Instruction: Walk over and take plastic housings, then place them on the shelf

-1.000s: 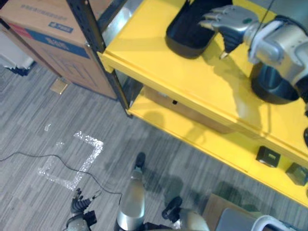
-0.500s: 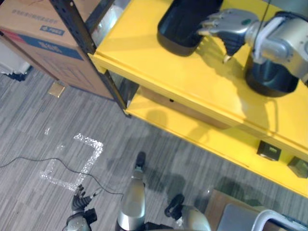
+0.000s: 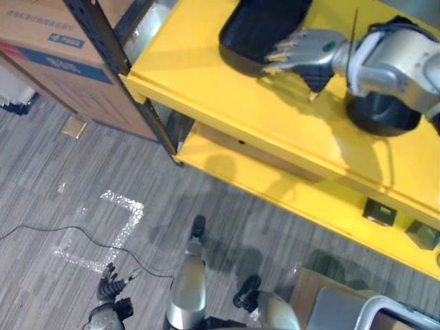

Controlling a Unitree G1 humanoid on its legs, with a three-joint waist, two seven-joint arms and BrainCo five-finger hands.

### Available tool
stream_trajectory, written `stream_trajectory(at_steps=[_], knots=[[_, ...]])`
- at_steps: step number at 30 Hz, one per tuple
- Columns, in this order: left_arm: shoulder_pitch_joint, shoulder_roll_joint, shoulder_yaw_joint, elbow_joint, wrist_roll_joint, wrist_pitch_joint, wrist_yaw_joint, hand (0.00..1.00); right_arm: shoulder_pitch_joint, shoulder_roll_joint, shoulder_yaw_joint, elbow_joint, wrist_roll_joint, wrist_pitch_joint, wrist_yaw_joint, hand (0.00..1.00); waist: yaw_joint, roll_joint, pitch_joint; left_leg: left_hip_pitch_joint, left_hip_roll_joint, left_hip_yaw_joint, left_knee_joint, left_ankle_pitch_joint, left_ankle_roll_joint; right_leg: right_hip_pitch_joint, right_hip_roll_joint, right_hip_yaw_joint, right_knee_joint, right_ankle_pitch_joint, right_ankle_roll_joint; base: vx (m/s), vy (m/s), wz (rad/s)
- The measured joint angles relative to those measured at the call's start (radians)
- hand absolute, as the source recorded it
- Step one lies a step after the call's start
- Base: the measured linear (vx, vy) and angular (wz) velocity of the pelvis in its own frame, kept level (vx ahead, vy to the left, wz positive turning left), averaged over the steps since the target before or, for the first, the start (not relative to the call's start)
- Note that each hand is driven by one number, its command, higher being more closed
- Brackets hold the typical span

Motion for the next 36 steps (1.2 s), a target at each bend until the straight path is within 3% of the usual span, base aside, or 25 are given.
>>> stream_trajectory(at_steps=[10,15,29,33,36], knots=[[0.0,0.0,0.0,0.0,0.007,0.016,-0.007,0.0,0.006,0.0,0.0,0.0,0.0,-0.007,0.01,0.0,0.0,-0.003,0.001,-0.005,0.004,0.001,0.0,0.001,-0.002,-0.008,0.003,0.004,0.003,0.0,0.0,0.0,0.0,0.0],[0.0,0.004,0.002,0.0,0.008,0.02,-0.008,0.0,0.027,-0.004,-0.002,0.0,-0.001,-0.007,0.012,0.0,-0.002,-0.025,0.013,-0.005,0.006,0.005,0.0,0.002,-0.002,-0.014,0.004,0.015,0.008,0.0,0.0,0.0,0.0,-0.02],[0.0,0.006,0.001,0.001,0.01,0.022,-0.006,0.0,0.08,-0.034,-0.026,-0.073,-0.001,-0.006,0.054,0.0,-0.005,-0.036,0.007,0.003,0.009,0.03,0.0,0.003,-0.004,-0.028,0.002,0.038,0.021,0.001,-0.001,-0.01,-0.01,-0.04],[0.0,0.006,0.0,0.001,0.036,0.025,-0.006,0.0,0.098,-0.034,-0.045,-0.078,-0.041,-0.001,0.018,0.0,-0.01,-0.039,0.005,0.006,0.01,0.033,0.0,0.003,-0.004,-0.028,0.001,0.042,0.024,0.001,-0.001,0.0,-0.007,-0.02],[0.0,0.006,-0.002,0.001,0.036,0.025,-0.005,0.0,0.12,-0.034,-0.058,-0.078,-0.132,0.044,-0.121,0.0,-0.013,-0.039,0.005,0.007,0.01,0.033,0.0,0.003,-0.004,-0.029,0.0,0.043,0.029,0.001,-0.001,-0.01,-0.006,0.0]])
